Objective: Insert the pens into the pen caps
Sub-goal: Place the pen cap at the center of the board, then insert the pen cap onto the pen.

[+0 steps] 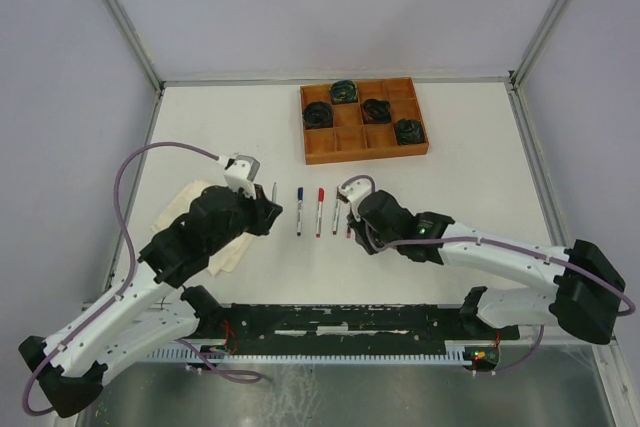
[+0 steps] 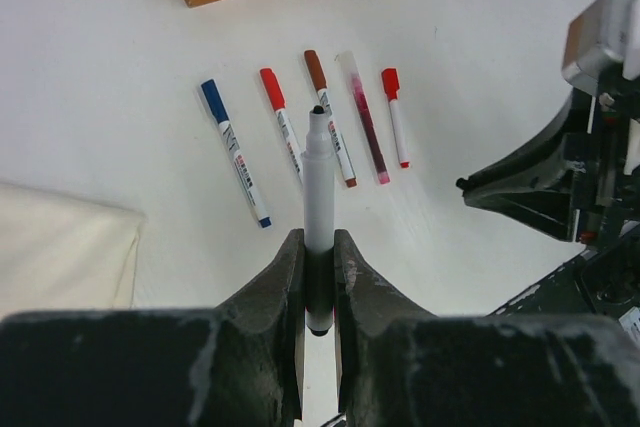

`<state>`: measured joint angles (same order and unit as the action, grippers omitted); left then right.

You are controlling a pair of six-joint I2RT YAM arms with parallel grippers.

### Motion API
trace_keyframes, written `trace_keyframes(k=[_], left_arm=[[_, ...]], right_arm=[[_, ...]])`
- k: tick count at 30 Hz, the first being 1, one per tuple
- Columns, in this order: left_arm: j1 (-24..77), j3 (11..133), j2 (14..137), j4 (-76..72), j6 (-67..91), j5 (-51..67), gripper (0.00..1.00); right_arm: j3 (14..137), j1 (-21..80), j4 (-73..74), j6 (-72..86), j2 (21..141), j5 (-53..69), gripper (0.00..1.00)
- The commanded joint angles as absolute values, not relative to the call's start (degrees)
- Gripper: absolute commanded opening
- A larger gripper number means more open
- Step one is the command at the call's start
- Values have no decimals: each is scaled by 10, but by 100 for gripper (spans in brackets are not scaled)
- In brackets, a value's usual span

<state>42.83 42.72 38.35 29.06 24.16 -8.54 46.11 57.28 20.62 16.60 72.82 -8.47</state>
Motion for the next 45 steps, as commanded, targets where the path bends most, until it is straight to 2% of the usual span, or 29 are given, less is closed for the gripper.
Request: trace_keyframes(k=[1, 7, 11, 16, 22, 26, 28, 36, 45], left_arm=[[428, 446, 412, 229, 201, -69, 3], [428, 445, 445, 207, 191, -67, 3], [428, 440, 443, 208, 189, -78, 3], [428, 431, 424, 211, 201, -122, 3], [428, 433, 404, 241, 222, -218, 3], [428, 431, 397, 243, 226, -229, 3], [428, 431, 399, 245, 226, -229, 3], [428, 434, 414, 242, 223, -228, 3], [428, 433, 420, 241, 222, -230, 3]], right_arm=[[411, 573, 217, 162, 674, -133, 21], [377, 573, 193, 166, 678, -88, 21], [386, 574, 170, 145, 722, -19, 21], [406, 580, 157, 112, 783, 10, 22], [439, 590, 169, 79, 841, 34, 31], [441, 593, 169, 84, 843, 22, 49], [438, 594, 171, 95, 829, 4, 52], [438, 605, 192, 182, 746, -25, 60], [409, 651, 123, 290, 753, 48, 59]])
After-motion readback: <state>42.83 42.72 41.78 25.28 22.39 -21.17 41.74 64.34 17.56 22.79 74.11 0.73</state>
